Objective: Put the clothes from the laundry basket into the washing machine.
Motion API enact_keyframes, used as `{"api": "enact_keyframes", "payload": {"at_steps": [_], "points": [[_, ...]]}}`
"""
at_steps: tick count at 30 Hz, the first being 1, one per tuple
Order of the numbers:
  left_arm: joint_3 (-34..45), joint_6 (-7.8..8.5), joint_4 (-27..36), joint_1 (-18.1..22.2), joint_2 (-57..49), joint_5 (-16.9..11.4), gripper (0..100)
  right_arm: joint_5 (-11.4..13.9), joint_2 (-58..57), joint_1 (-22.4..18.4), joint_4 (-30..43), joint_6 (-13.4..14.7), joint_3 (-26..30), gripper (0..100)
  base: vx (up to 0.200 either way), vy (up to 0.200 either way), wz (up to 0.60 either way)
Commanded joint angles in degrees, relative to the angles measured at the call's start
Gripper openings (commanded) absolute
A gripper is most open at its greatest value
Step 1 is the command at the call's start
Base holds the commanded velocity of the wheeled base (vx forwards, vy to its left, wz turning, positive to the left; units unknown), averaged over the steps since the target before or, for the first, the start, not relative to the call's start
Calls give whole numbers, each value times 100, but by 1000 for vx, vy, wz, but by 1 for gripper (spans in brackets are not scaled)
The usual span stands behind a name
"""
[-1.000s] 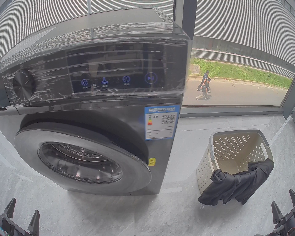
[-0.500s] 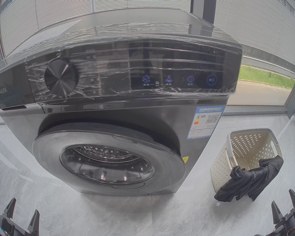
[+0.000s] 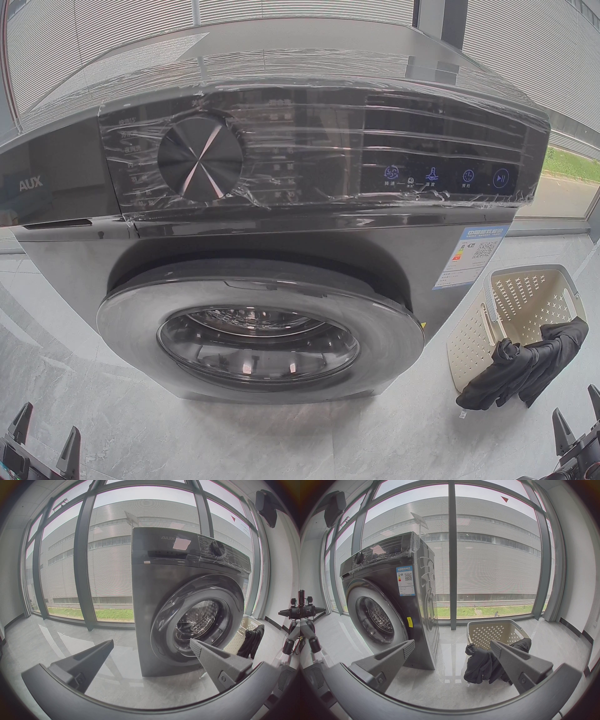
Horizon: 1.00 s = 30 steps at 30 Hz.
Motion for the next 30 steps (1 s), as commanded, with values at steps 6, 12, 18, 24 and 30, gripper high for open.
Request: {"api": "enact_keyframes", "payload": {"at_steps": [6, 12, 18, 24, 30], "points": [[92, -2, -6, -2, -86, 4, 100, -5, 7, 1, 2, -2, 57, 100, 0, 0, 0], [92, -2, -6, -2, -86, -4, 100, -5, 7, 1, 2, -2, 48, 100, 0, 0, 0], [92, -46, -6, -2, -86, -22, 100, -5, 7, 1, 2, -2, 48, 100, 0, 167, 0], [92, -20, -6, -2, -86, -13, 100, -5, -2, 1, 2, -2, 48, 100, 0, 200, 0], [92, -11, -6, -2, -86, -13, 100, 4, 7, -7, 2, -2, 57, 100, 0, 33, 0]]}}
